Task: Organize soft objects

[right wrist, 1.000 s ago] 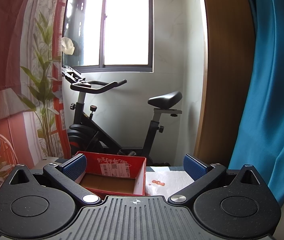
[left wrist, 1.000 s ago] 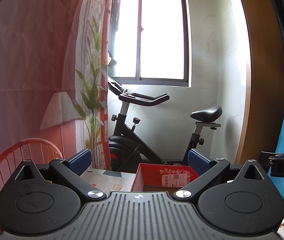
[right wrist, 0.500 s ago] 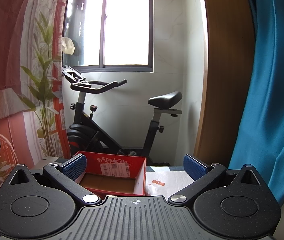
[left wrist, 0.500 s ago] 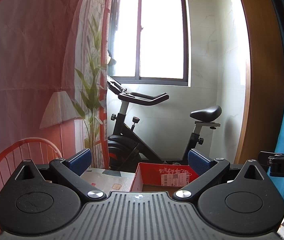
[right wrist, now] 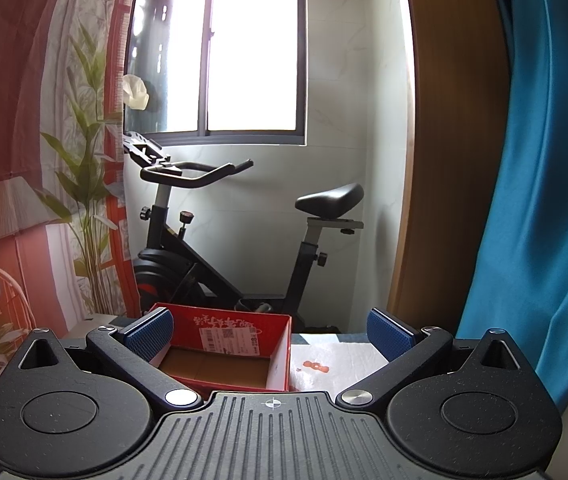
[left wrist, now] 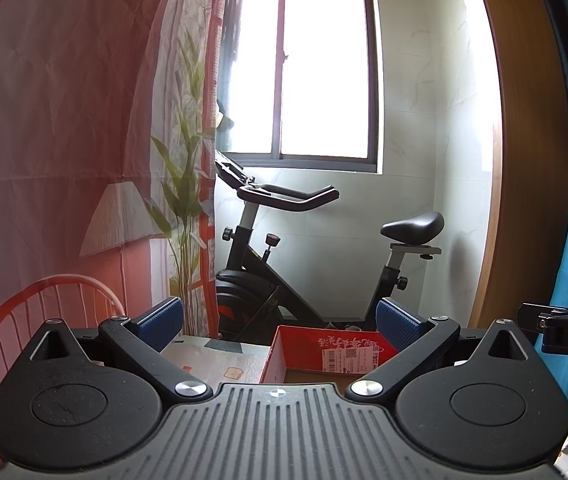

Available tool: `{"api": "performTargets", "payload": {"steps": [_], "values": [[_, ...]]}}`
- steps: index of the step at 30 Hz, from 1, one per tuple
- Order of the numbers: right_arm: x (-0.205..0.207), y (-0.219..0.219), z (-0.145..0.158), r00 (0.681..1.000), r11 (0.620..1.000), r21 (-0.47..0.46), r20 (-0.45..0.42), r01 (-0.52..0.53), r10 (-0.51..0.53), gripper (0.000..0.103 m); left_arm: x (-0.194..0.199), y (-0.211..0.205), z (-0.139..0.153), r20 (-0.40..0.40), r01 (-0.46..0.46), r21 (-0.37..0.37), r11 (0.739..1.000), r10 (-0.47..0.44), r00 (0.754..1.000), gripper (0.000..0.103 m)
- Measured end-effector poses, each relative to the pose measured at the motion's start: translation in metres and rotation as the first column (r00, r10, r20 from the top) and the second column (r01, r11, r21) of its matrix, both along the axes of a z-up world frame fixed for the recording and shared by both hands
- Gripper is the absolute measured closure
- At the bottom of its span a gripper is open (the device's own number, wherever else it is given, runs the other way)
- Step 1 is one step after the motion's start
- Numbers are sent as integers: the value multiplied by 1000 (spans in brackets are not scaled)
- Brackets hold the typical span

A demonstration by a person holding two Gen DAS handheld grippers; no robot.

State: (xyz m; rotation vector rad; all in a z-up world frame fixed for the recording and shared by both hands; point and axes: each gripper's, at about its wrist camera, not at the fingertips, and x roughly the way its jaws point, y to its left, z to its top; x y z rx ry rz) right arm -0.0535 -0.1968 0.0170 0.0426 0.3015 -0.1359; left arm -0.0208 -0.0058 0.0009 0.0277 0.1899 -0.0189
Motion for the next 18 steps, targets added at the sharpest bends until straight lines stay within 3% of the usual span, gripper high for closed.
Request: {"api": "performTargets", "payload": {"steps": [18], "values": [[0,0,0,1000,1000,9,5,-8,8,0,2,2,-3,-26,11,-11,1000,-11,1000,0]]}}
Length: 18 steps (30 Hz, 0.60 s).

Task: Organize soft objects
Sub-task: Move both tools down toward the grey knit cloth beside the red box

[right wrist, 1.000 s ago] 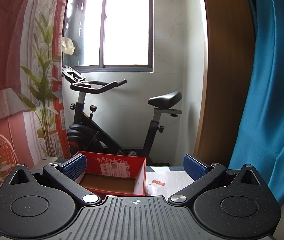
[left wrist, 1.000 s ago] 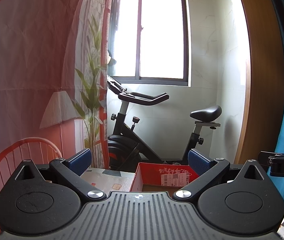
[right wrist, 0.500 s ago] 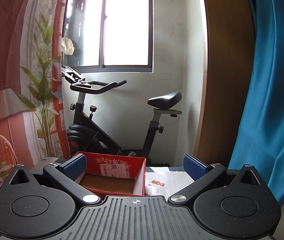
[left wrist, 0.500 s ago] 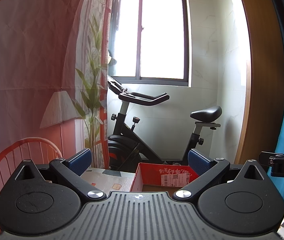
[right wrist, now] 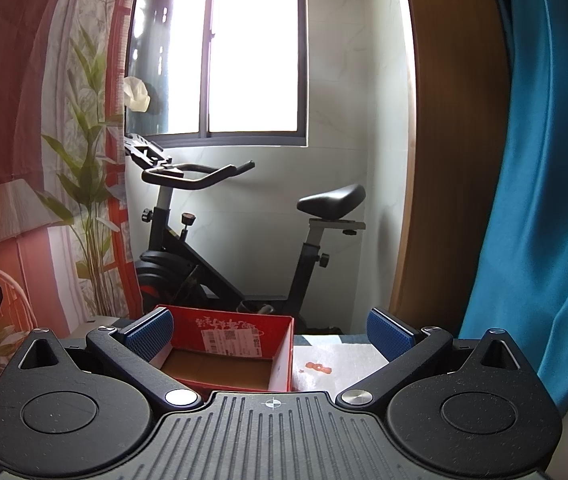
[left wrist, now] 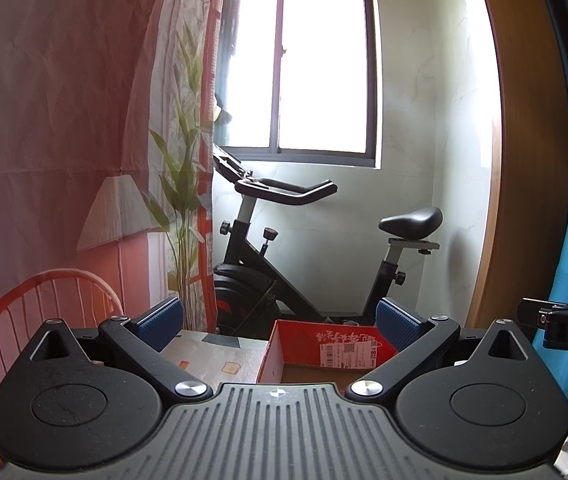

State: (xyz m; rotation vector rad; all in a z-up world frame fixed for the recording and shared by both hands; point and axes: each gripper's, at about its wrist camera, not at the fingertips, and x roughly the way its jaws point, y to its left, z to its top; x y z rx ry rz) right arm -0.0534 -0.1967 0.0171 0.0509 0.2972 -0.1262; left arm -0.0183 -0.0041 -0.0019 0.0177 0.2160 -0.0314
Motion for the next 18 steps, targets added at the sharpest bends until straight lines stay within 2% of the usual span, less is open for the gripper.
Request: {"api": "performTargets", "payload": {"steps": [4,8,12,18], "values": [[-2,-7,-3,1000,999,31,11,-21,21,0,8,4,-12,-46,7,-5,1000,-8,999,0],[7,-12,-17,999,998,52,-19,-31,32,0,19,12,-31,-113,-9,-17,1000,7,994,0],[16,-10,-40,999,998,50,-20,-47,48,0,28,19,-50,-154,-28,-3,1000,27,988,0],[32,-15,-73,993,987,135,-63,-91,100,0,42,30,-78,-172,-70,39,997,76,982,0]]}}
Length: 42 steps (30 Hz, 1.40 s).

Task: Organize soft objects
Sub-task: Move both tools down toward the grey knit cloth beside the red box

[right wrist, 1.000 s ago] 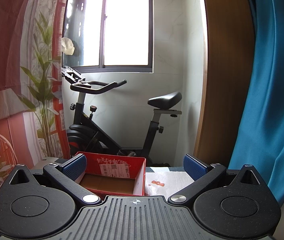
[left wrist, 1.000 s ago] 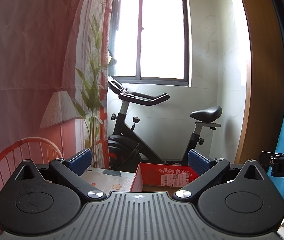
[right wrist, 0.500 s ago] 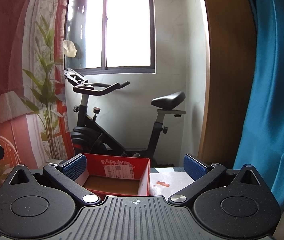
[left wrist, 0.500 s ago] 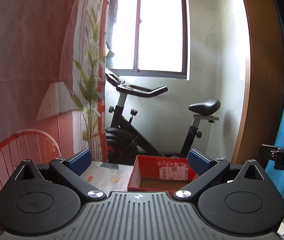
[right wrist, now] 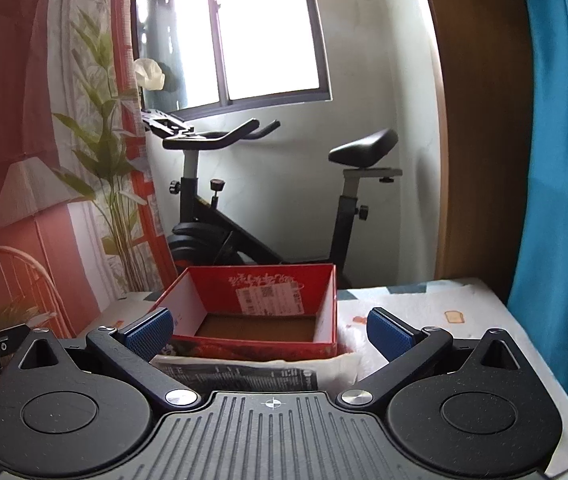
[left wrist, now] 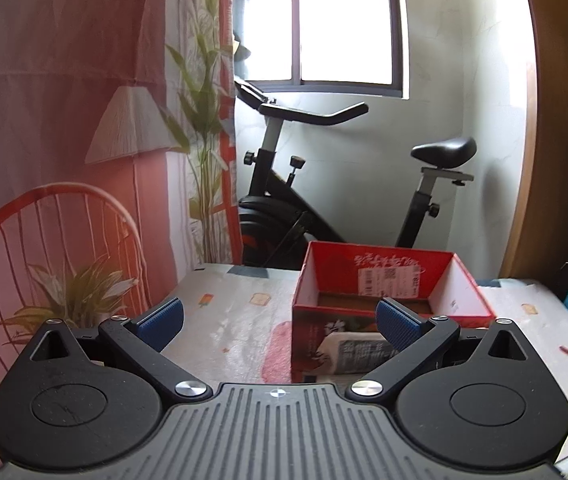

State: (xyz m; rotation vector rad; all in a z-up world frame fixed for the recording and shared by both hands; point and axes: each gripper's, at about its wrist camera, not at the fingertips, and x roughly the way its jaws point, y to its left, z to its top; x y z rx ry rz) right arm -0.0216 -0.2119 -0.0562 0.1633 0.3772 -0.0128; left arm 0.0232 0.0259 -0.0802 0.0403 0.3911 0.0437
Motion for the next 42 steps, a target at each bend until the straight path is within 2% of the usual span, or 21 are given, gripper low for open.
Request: {"api": "performTargets", "payload": {"steps": [4,11,14,18,21,23,26,33,42], "values": [[8,4,-22,999,999,-39,-33,26,-27,0,4,8,-15,-13,-10,-12,1000,10,1000,0],[22,-4,-66,994,998,-28,-95,57,-59,0,15,10,-46,-44,-8,-33,999,7,999,0],[27,-5,-87,988,992,-84,-112,97,-106,0,21,11,-61,-62,-10,-29,1000,9,998,0],[32,-8,-121,983,986,-104,-115,131,-143,0,26,7,-83,-58,-5,16,1000,6,998,0],[34,-4,-151,980,978,-154,-117,141,-160,0,34,9,-99,-111,5,8,1000,-4,994,0],[38,0,-167,981,980,-164,-133,117,-139,0,40,11,-110,-161,22,-11,1000,-23,987,0],[44,1,-181,978,989,-129,-184,73,-96,0,45,11,-123,-213,38,-12,999,-40,976,0],[54,6,-210,953,988,-147,-293,39,-81,0,57,3,-163,-371,102,-7,995,-98,923,0],[67,1,-238,913,992,-122,-400,35,-82,0,71,2,-194,-495,96,-30,995,-99,863,0]]}}
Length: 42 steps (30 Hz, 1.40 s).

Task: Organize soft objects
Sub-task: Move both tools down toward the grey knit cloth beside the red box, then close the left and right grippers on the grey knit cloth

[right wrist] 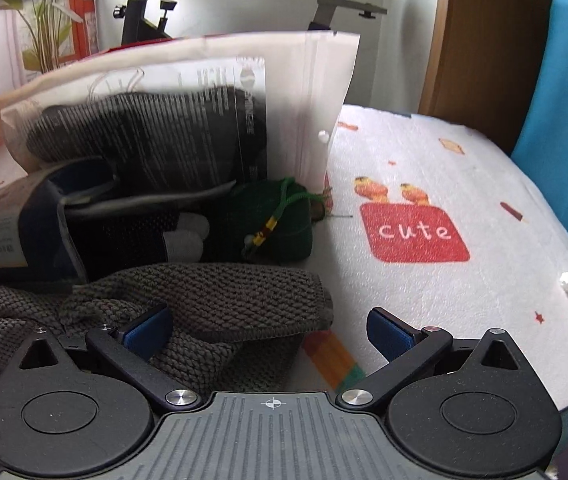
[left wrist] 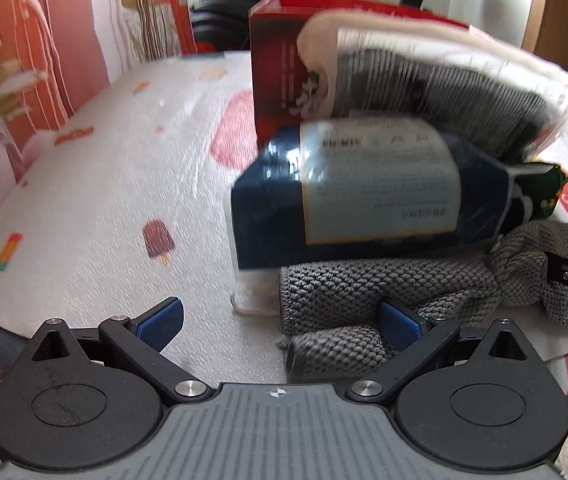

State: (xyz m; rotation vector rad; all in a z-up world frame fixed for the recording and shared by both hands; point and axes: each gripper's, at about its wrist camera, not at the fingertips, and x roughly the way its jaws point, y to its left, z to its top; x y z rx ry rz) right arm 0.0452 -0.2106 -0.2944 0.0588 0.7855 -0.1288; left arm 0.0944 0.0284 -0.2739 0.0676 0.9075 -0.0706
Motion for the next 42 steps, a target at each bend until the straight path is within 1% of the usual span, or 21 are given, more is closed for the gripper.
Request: {"api": "performTargets", "payload": {"steps": [5,7,11,14,22,29,31,32,33,34,36,37,38,39,40,41,42], "values": [[1,-1,-4,1000,1000,19,-9,-1,1,0,4,7,-10,-45,-11,-46,999,9,999,0],[1,-5,-7,1000,999,51,-17,4,-3,0,8,11,-10,-61,-22,-68,997,18,998,0],[-1,-16,-12,1000,991,132,-10,22,-21,0,12,5,-11,-79,-10,-34,999,7,997,0],[-1,-14,-13,1000,993,114,-8,14,-13,0,14,4,-11,-87,-6,-33,999,3,996,0],[1,-16,-13,1000,992,128,-17,20,-18,0,12,-3,-9,-91,-19,-30,999,16,996,0],[1,-15,-13,1000,993,121,-24,14,-11,0,8,3,-9,-83,-13,-46,999,9,997,0],[1,-15,-13,1000,993,121,-27,5,-2,0,8,4,-8,-82,-11,-51,999,7,997,2],[0,-15,-12,1000,993,120,-29,0,4,0,6,4,-7,-77,-5,-55,998,0,997,6],[0,-14,-12,999,993,120,-31,-6,10,1,5,3,-6,-69,8,-57,998,-12,998,13],[-1,-14,-12,999,993,121,-30,-12,16,3,3,1,-5,-57,26,-57,998,-29,998,17],[-3,-13,-11,999,991,128,-22,-30,33,11,-1,-5,-2,-38,59,-52,997,-61,997,31],[-3,-12,-9,999,990,132,-18,-46,49,19,-3,-7,-1,-29,76,-48,996,-77,997,35],[-5,-10,-8,998,988,140,-12,-65,68,28,-4,-9,-1,-22,91,-50,995,-92,995,44],[-6,-10,-7,997,986,145,-9,-78,80,31,-5,-10,0,-17,105,-59,993,-106,994,52],[-7,-9,-6,996,984,153,-4,-92,94,38,-6,-11,0,-11,113,-61,992,-114,993,53],[-7,-8,-5,995,983,155,-2,-99,101,41,-7,-12,1,-6,115,-55,992,-116,993,55],[-8,-8,-4,994,982,158,0,-105,106,43,-8,-12,1,-1,118,-57,991,-118,993,61]]}}
